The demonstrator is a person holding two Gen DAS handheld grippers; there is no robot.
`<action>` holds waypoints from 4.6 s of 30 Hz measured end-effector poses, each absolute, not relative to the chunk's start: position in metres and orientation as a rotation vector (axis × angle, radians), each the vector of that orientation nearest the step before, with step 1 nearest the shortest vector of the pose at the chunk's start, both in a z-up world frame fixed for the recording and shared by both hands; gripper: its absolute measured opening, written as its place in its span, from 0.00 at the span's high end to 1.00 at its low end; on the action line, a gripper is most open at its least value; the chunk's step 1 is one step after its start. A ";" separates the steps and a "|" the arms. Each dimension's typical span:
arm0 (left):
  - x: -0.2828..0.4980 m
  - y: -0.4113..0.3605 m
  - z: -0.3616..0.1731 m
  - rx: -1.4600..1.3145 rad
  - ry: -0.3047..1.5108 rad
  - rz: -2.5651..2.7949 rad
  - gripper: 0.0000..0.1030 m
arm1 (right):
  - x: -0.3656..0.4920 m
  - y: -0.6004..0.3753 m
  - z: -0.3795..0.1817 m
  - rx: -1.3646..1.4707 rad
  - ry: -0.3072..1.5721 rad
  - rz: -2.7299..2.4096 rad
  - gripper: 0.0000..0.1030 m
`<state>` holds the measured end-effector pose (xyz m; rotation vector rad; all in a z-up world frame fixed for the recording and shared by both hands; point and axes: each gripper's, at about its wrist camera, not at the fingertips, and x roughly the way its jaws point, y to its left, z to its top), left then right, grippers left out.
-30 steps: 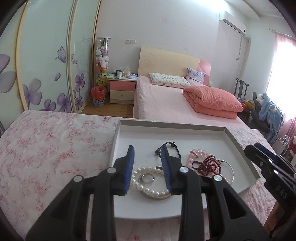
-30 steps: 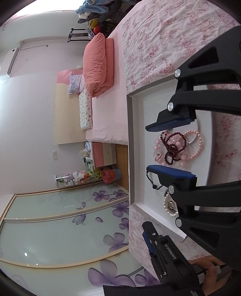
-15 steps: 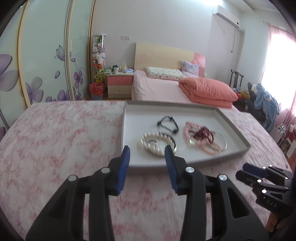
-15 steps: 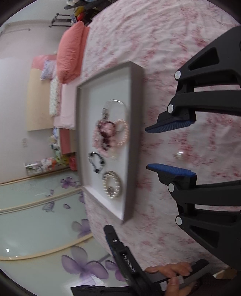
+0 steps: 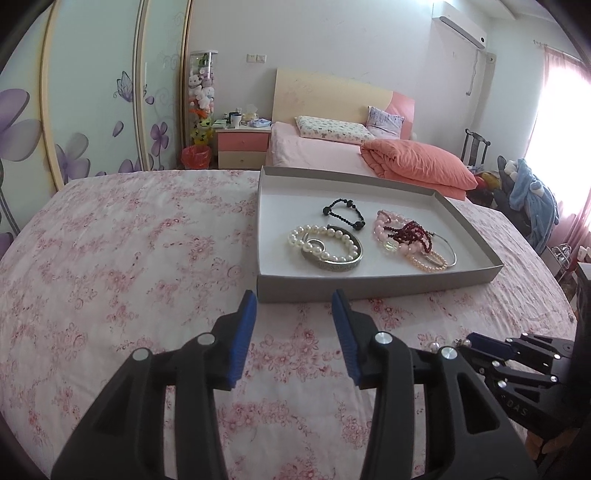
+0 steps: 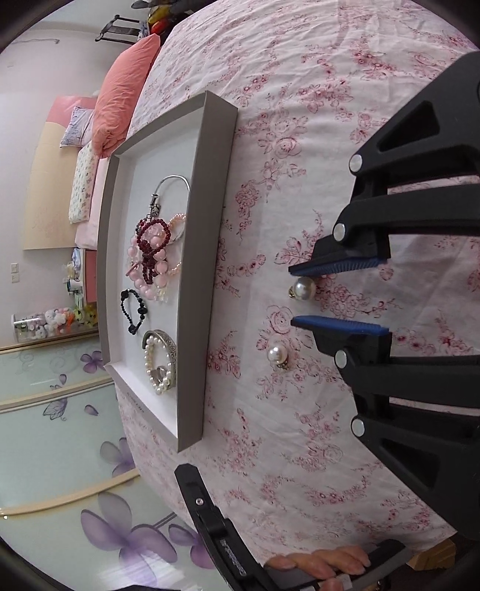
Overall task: Organize jewelry
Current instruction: 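Grasp a pearl stud earring with the right tool while the left tool moves to the other earring, then close the left tool on the second pearl earring while the right tool holds its earring, then carry both pearl earrings with both tools over the gray tray, then lower both earrings into the tray and open both tools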
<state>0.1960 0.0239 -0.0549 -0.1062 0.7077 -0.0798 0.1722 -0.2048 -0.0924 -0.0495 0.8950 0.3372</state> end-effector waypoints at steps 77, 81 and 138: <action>0.211 -0.026 -0.092 0.016 0.897 -0.064 0.87 | 0.194 -0.235 -0.092 0.008 0.890 0.186 0.86; 0.207 -0.022 -0.090 -0.019 0.881 -0.071 0.87 | 0.184 -0.238 -0.081 0.033 0.815 0.189 0.86; 0.250 -0.037 -0.026 -0.012 0.476 -0.085 0.87 | 0.217 -0.218 -0.012 0.036 0.348 0.163 0.86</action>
